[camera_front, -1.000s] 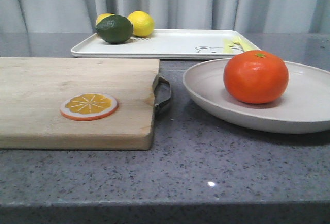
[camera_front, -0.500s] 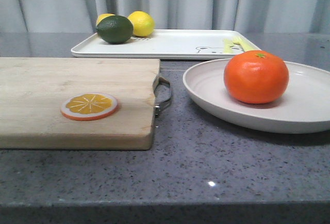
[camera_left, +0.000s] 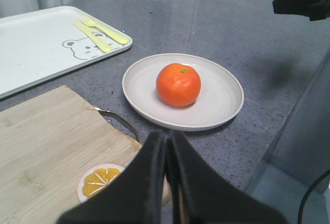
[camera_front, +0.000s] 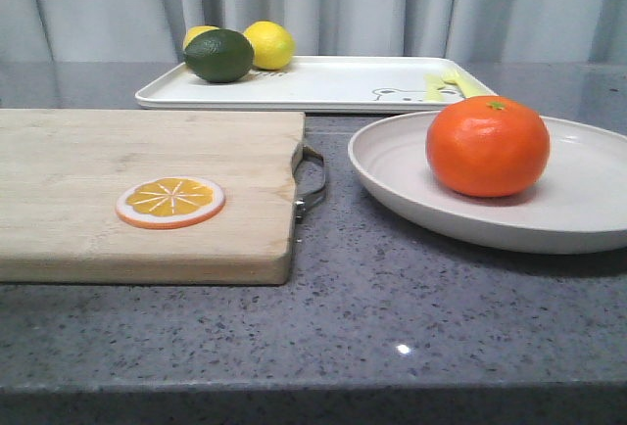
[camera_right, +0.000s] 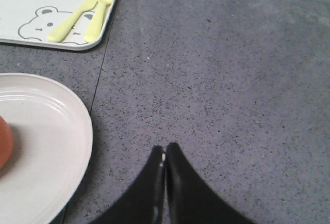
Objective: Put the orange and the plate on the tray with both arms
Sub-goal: 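Move the right gripper toward the plate rim farthest from the board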
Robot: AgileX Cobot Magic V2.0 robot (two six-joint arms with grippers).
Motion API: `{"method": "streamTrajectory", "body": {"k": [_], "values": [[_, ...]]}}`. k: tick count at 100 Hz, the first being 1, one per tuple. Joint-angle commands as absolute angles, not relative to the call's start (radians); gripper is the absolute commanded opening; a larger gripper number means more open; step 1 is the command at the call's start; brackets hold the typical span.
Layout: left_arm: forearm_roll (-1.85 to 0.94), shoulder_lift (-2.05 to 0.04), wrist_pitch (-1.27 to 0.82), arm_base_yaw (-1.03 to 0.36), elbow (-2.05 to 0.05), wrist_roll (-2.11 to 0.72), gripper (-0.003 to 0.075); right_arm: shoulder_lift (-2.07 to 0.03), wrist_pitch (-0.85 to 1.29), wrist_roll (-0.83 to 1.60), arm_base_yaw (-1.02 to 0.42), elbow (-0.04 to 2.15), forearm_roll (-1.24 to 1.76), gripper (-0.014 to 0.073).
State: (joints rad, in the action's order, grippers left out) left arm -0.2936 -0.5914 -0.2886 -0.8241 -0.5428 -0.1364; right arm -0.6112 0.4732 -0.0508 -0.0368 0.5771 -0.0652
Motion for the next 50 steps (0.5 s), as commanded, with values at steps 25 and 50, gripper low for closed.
{"method": "streamTrajectory", "body": {"k": [25, 50], "values": [[-0.296, -0.552, -0.174, -0.827, -0.53, -0.14, -0.002, -0.761, 0.542, -0.039, -0.045, 0.735, 0.011, 0.0414], [-0.296, -0.552, -0.174, -0.827, -0.53, -0.14, -0.002, -0.956, 0.643, -0.031, -0.136, 0.855, 0.022, 0.0414]]}}
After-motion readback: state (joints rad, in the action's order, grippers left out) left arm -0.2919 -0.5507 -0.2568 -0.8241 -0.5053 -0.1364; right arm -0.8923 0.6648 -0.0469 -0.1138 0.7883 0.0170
